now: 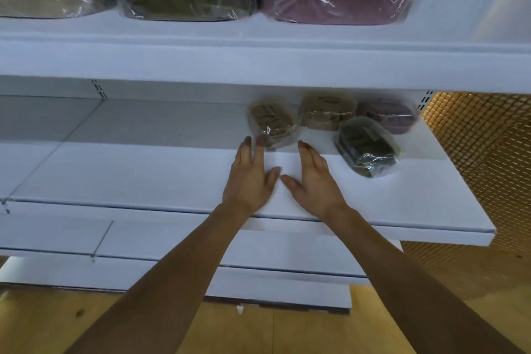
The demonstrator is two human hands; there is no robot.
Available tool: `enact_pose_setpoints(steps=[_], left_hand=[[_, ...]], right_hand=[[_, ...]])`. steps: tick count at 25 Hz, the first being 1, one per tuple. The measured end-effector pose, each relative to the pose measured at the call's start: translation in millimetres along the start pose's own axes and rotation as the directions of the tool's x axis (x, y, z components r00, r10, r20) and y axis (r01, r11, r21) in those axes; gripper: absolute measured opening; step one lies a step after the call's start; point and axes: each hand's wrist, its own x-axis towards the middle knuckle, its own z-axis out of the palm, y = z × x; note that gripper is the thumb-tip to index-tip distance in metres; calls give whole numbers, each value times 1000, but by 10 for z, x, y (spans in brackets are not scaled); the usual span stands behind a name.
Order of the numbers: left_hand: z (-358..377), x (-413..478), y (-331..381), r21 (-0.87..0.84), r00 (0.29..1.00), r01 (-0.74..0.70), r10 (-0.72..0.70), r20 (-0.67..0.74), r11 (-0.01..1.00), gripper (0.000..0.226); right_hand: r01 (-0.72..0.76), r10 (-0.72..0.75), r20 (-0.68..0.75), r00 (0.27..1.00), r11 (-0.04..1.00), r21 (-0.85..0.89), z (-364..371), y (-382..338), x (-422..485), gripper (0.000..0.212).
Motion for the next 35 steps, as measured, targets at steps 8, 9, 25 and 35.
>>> enact_pose_setpoints(steps=[8, 9, 25, 35], left_hand=[[0, 354, -117, -94, 991, -56, 44, -123, 994, 67], [2, 340, -124, -86, 988, -86, 74, -132, 993, 67], [-72, 128, -174, -324, 998, 5, -23, -52, 946, 94], [-323, -608, 13, -518, 999, 23, -2, 40, 855, 83]], right_hand=[[-43, 45, -43, 998, 998, 41, 167, -29, 559, 110], [-47, 48, -63, 997, 999, 21, 188, -24, 586, 111], [-3, 30, -138, 990, 982, 191, -3, 75, 115, 67], [72, -70, -15, 997, 973, 220, -281, 46, -822, 88]])
